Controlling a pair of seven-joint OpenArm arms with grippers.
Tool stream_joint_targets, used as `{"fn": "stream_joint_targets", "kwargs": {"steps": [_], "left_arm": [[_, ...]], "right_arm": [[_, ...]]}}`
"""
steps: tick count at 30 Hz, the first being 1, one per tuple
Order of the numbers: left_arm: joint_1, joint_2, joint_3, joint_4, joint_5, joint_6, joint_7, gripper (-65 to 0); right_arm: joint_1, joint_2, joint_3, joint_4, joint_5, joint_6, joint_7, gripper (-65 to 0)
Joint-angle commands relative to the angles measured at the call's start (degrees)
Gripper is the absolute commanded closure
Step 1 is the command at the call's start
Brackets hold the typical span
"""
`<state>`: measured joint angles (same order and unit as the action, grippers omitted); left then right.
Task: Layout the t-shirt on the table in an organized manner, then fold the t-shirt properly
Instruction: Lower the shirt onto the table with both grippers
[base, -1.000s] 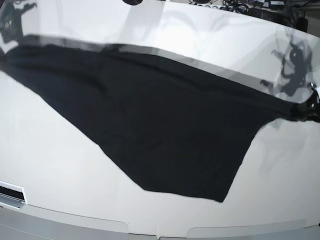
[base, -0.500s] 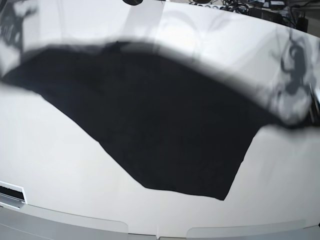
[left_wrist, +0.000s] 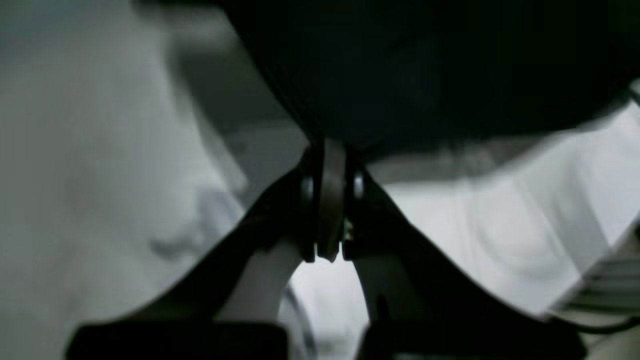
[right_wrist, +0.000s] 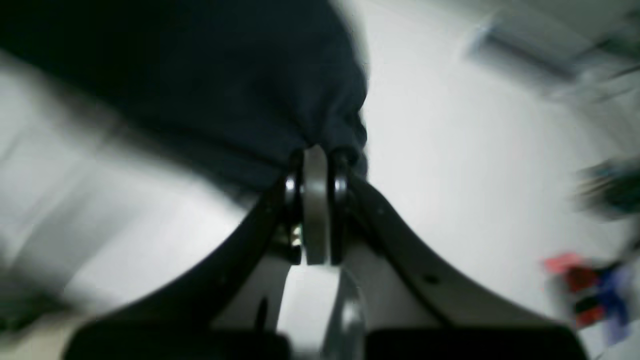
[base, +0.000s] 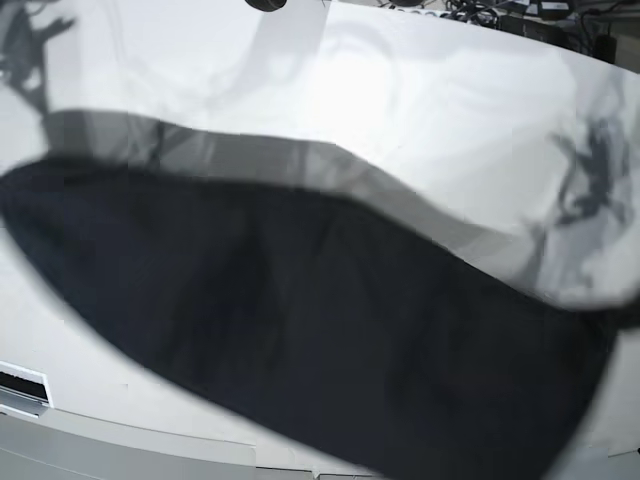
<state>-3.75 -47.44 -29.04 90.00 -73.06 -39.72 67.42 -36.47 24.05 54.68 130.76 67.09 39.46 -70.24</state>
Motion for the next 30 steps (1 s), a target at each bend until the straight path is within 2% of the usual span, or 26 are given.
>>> {"fn": "stream_joint_targets", "kwargs": {"steps": [1, 4, 9, 18, 22, 27, 30], "left_arm": [[1.3, -0.5, -1.0, -0.1, -1.0, -0.3, -0.2, 0.0], [6.6, 2.7, -1.0, -2.0, -1.0, -0.3, 0.3, 0.0], [12.1, 3.9, -1.0, -4.5, -0.9, -0.3, 0.4, 0.0], [14.8, 3.2, -1.0, -4.9, -0.9, -0.3, 0.6, 0.0], [14.8, 2.6, -1.0, -4.9, 3.1, -0.3, 0.6, 0.0], [15.6, 2.7, -1.0, -5.0, 14.1, -0.3, -0.3, 0.0], [15.7, 2.6, -1.0, -5.0, 15.2, 1.0, 0.0, 0.0]], "right_arm": [[-1.1, -0.1, -1.2, -0.5, -0.1, 0.5, -0.5, 0.0], [-1.5, -1.0, -7.7, -6.2, -3.0, 0.5, -5.6, 0.0], [-1.4, -0.4, -15.0, -16.3, -6.3, 0.5, -5.0, 0.0], [-0.7, -0.2, -15.6, -19.6, -8.3, 0.5, -4.8, 0.0], [-0.7, -0.2, -15.6, -19.6, -11.0, 0.5, -2.6, 0.0], [-0.7, -0.2, -15.6, -19.6, -21.0, -6.7, 0.7, 0.0], [-0.7, -0.2, -15.6, -19.6, -22.6, -7.0, 2.6, 0.0]]}}
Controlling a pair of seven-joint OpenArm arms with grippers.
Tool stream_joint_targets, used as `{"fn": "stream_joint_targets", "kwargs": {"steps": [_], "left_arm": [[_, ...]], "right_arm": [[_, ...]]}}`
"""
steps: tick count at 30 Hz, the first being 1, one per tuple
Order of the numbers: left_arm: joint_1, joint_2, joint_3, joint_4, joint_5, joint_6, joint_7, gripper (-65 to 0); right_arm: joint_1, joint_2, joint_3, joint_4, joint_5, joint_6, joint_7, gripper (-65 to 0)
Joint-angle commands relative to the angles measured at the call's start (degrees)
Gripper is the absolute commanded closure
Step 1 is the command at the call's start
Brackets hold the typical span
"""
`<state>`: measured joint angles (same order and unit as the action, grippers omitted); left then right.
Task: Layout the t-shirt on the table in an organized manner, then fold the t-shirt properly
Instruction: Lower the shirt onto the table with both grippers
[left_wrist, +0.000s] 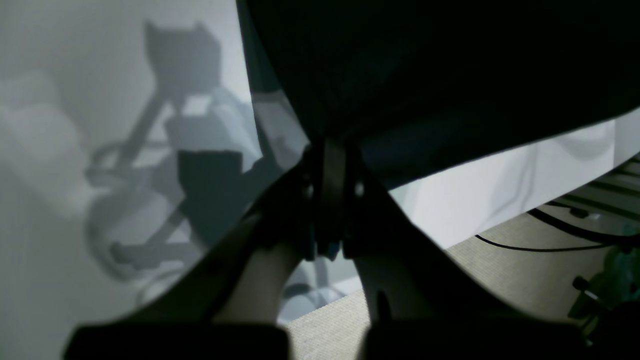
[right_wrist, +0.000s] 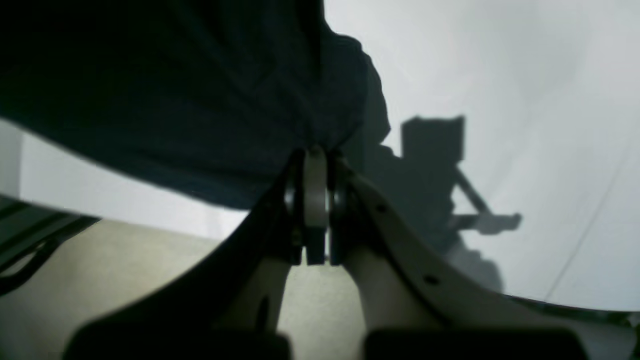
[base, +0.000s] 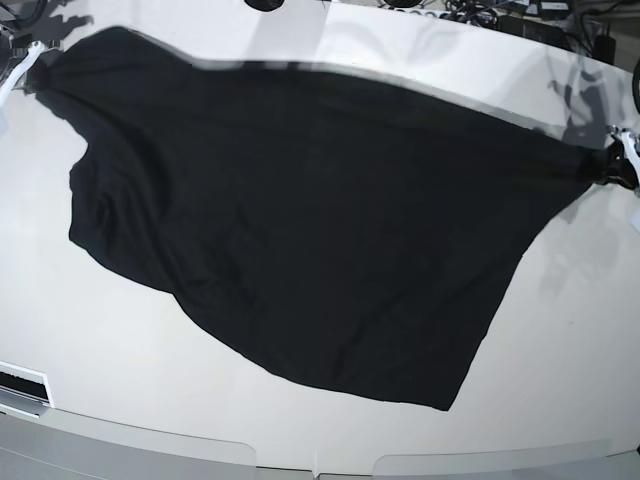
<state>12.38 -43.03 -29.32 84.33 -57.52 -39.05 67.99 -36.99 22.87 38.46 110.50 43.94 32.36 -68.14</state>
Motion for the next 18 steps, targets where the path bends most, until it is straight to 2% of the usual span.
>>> {"fn": "stream_joint_targets", "kwargs": {"steps": [1, 5, 7, 10, 12, 14, 16, 18], "left_arm": [[-0.5, -1.7, -0.7, 0.7, -0.3, 0.3, -0.5, 0.0], [-0.5, -1.8, -0.7, 0.7, -1.1, 0.2, 0.6, 0.0], [-0.5, -1.7, -0.7, 0.7, -4.5, -0.9, 3.4, 0.0], [0.0, -1.8, -0.7, 0.7, -10.6, -1.0, 10.0, 0.0], [1.9, -2.0, -0.7, 0.7, -13.6, -1.0, 12.0, 0.0], [4.5, -2.4, -0.7, 0.7, -13.9, -1.0, 12.0, 0.0], [7.3, -3.1, -0.7, 0.7, -14.0, -1.0, 12.0, 0.0], [9.2, -3.7, -0.7, 0.7, -14.3, -1.0, 12.0, 0.0]], "right_arm": [[-0.1, 1.0, 0.6, 0.7, 0.5, 0.3, 1.4, 0.0], [-0.2, 1.0, 0.6, 0.7, 0.5, 1.3, 2.1, 0.0], [-0.2, 1.0, 0.6, 0.7, 0.5, 1.6, 1.8, 0.0], [-0.5, 0.9, 0.6, 0.7, 2.6, 7.3, -0.8, 0.0], [-0.8, 0.9, 0.6, 0.7, 4.6, 7.6, -4.5, 0.0], [-0.8, 1.0, 0.6, 0.7, 5.6, 7.6, -8.4, 0.0], [-1.9, 1.2, 0.6, 0.7, 6.1, 7.6, -9.0, 0.0], [-2.8, 1.3, 0.6, 0.7, 9.2, 7.6, -9.1, 0.0]]}}
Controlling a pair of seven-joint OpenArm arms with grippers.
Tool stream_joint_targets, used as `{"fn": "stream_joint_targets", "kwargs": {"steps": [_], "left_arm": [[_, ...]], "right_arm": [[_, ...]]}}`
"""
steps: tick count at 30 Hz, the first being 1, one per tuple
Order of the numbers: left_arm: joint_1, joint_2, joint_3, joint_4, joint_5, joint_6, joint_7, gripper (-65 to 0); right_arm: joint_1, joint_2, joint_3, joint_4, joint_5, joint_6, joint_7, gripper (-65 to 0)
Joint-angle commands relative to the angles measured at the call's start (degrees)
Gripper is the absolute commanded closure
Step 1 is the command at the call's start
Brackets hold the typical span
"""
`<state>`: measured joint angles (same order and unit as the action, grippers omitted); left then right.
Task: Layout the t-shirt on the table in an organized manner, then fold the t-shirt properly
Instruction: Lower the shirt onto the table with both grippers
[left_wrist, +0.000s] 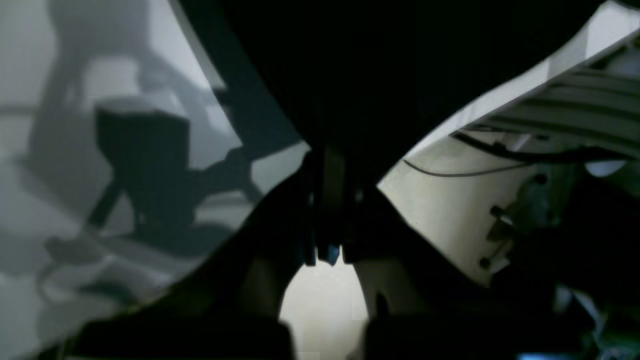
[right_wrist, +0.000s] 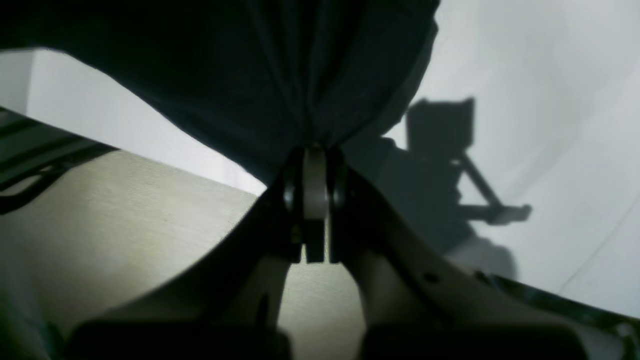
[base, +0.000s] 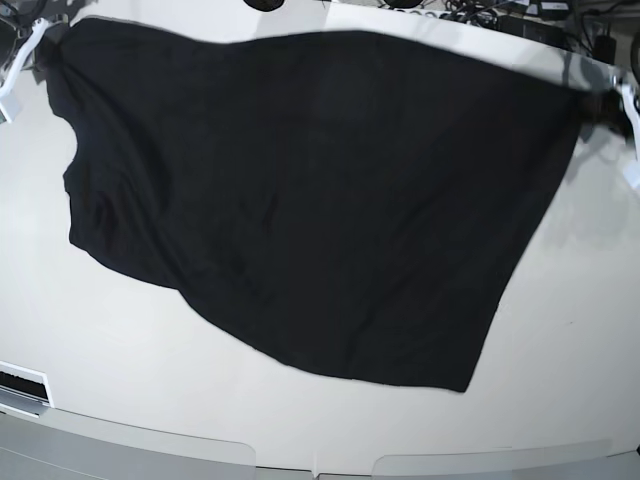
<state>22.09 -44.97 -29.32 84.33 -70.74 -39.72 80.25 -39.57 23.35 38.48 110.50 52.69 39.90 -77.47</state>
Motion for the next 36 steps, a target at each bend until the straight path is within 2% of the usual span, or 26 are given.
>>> {"fn": "stream_joint_targets", "kwargs": {"steps": [1, 3, 5, 6, 8, 9, 10, 12, 13, 14, 16, 20, 24, 26, 28, 31, 36], "left_arm": [[-0.2, -1.9, -0.7, 0.7, -1.9, -0.3, -0.2, 0.0], [-0.4, -1.9, -0.7, 0.8, -5.0, -0.3, -1.3, 0.0], [-2.9, -1.9, -0.7, 0.9, -8.2, -0.3, -9.6, 0.0], [-5.7, -2.1, -0.7, 1.3, -9.2, -0.3, -15.6, 0.0], [-15.7, -5.0, -1.2, 3.8, -10.5, -0.3, -27.5, 0.0], [-23.6, -6.0, -3.2, 6.3, -9.9, -0.3, -27.9, 0.0], [-31.6, -6.9, -5.8, 9.1, -8.3, -0.3, -24.1, 0.0], [-42.3, -10.0, -8.0, 12.6, -7.2, -0.3, -16.3, 0.0], [-44.2, -11.8, -8.3, 12.7, -7.4, -0.3, -15.7, 0.0], [-45.2, -13.0, -8.3, 12.5, -7.9, -0.3, -15.9, 0.0], [-45.3, -13.5, -8.2, 12.2, -9.4, -0.3, -15.5, 0.0], [-38.1, -10.7, -8.2, 11.5, -9.5, -0.3, -14.1, 0.0], [-25.5, -7.3, -8.2, 8.1, -9.5, -0.3, -9.9, 0.0], [-21.7, -5.0, -8.2, 5.0, -9.2, -0.3, -7.8, 0.0], [-20.3, -3.1, -8.2, 1.8, -9.4, -0.3, -8.2, 0.0], [-20.0, -1.5, -8.2, -1.8, -10.4, -0.3, -8.5, 0.0], [-19.8, -1.9, -8.2, -5.8, -10.4, -0.3, -8.0, 0.0]], "right_arm": [[-0.5, 0.8, 0.5, 0.7, 1.6, 0.1, 0.2, 0.0], [0.0, 1.1, 0.6, 0.8, 3.4, 0.1, 0.7, 0.0], [2.6, 2.3, 0.6, 2.3, 3.9, 0.1, 2.5, 0.0], [5.2, 3.7, 0.8, 4.0, 2.8, -1.9, 4.0, 0.0], [13.1, 8.5, 3.6, 10.1, -5.3, -8.7, 8.9, 0.0], [17.6, 11.2, 6.8, 13.7, -11.1, -11.3, 10.9, 0.0], [20.7, 13.4, 10.9, 16.7, -14.8, -13.2, 12.5, 0.0], [21.4, 16.2, 20.5, 20.2, -13.3, -17.0, 12.7, 0.0], [20.5, 16.9, 24.4, 20.5, -9.5, -16.9, 12.3, 0.0], [19.6, 17.1, 27.2, 20.4, -5.7, -15.2, 12.3, 0.0], [19.1, 17.0, 29.3, 20.3, -1.1, -12.5, 10.8, 0.0], [17.7, 14.2, 27.8, 18.2, 7.4, -8.7, 7.1, 0.0], [11.3, 8.2, 23.6, 15.0, 15.2, -5.1, 1.6, 0.0], [10.3, 5.5, 20.5, 13.2, 16.4, -3.6, 0.1, 0.0], [10.4, 4.3, 17.0, 10.9, 15.9, -3.1, -0.2, 0.0], [10.7, 4.3, 12.4, 7.0, 15.9, -1.0, -0.2, 0.0], [10.7, 4.2, 7.8, 2.8, 15.9, -0.6, -1.5, 0.0]]}}
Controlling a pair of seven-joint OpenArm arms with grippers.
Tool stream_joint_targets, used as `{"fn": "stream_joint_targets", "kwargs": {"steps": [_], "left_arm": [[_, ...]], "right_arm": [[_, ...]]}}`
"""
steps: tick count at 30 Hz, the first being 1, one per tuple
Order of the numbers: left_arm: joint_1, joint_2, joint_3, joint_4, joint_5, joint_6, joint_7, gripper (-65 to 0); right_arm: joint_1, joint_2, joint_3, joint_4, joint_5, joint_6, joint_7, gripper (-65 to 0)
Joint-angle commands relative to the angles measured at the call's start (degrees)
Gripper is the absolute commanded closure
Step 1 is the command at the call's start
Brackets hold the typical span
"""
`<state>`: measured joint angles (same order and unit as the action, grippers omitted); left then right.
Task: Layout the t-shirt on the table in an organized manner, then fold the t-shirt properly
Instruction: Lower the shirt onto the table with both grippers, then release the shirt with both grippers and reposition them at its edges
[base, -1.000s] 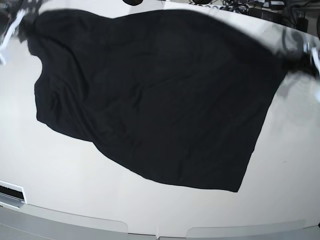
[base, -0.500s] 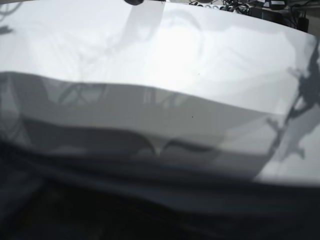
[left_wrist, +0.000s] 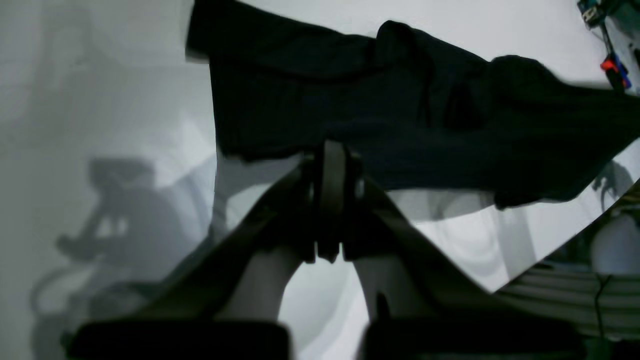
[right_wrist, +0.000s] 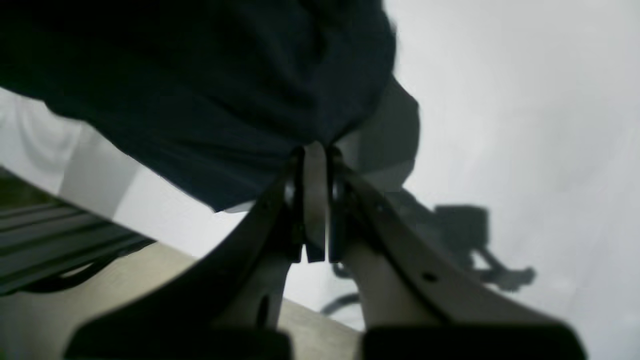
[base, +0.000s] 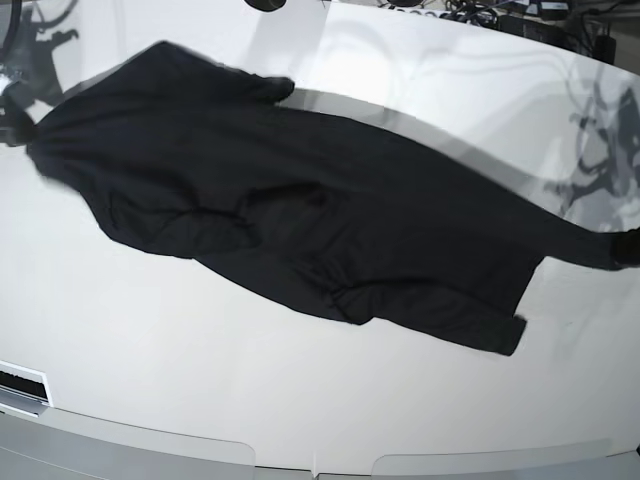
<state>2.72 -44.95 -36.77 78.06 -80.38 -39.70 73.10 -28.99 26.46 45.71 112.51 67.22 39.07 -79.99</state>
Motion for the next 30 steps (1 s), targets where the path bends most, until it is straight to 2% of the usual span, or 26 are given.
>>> {"fn": "stream_joint_targets", "kwargs": {"steps": [1, 9, 13, 15, 19, 20, 21, 22, 23, 24, 25, 27, 30], "left_arm": [[-0.5, -2.1, -0.7, -0.2, -0.7, -0.3, -0.5, 0.0], [-0.5, -1.7, -0.7, -1.3, -0.7, -0.3, 1.4, 0.0], [3.2, -1.7, -0.7, -1.3, -0.7, -0.3, 2.9, 0.0], [6.2, -1.7, -0.7, -1.3, -0.7, -0.3, 2.8, 0.0], [8.2, -1.0, -0.7, -1.3, -0.7, -0.3, 2.8, 0.0], [8.2, -0.9, -0.7, -1.3, -0.8, -0.3, 2.8, 0.0], [8.2, -0.9, -0.7, -1.3, -0.8, -0.3, 2.4, 0.0], [8.2, -0.9, -0.7, -1.3, -0.7, -0.3, 1.7, -3.7], [8.2, -0.9, -0.7, -1.3, -0.7, -0.3, 0.8, -11.2], [8.2, -0.9, -0.7, -1.3, -0.7, -0.3, -0.1, -19.3], [8.2, -0.9, -0.7, -1.3, -0.7, -0.3, -0.9, -26.6], [8.2, -0.9, -0.7, -1.3, -0.7, -0.3, -2.3, -36.0], [8.2, -0.9, -0.7, -1.3, -0.7, -0.3, -2.6, -36.7]], "right_arm": [[0.1, 0.9, 0.1, 0.5, 1.4, 0.2, 0.3, 0.0], [0.1, 1.0, -0.5, 0.1, 1.3, 0.6, 0.0, 0.0], [-0.2, 1.0, -0.5, 0.1, -4.5, 0.9, 0.0, 0.0], [-0.2, 0.9, -0.5, 0.1, -7.3, -0.8, 0.0, 0.0], [-0.2, 0.9, -0.5, 0.1, -7.7, -0.9, 4.4, 0.0], [-0.2, 0.9, -0.5, 0.1, -7.7, -0.9, 4.8, -3.6], [-0.2, 0.9, -0.5, 0.1, -7.7, -0.9, 4.7, -11.3], [-0.2, 0.9, -0.5, 0.1, -8.0, -1.2, 4.7, -20.4], [-0.2, 0.9, -0.5, 0.1, -9.2, -2.0, 4.7, -29.3], [-0.2, 1.0, -0.4, 0.1, -10.7, -2.5, 4.8, -35.7], [0.0, 1.2, -0.4, 0.1, -11.7, -3.0, 4.8, -38.8], [0.1, 1.5, 0.2, 0.2, -12.9, -4.7, 4.5, -39.2], [0.1, 1.5, 2.0, 0.3, -10.1, -5.8, 2.0, -39.2]]}}
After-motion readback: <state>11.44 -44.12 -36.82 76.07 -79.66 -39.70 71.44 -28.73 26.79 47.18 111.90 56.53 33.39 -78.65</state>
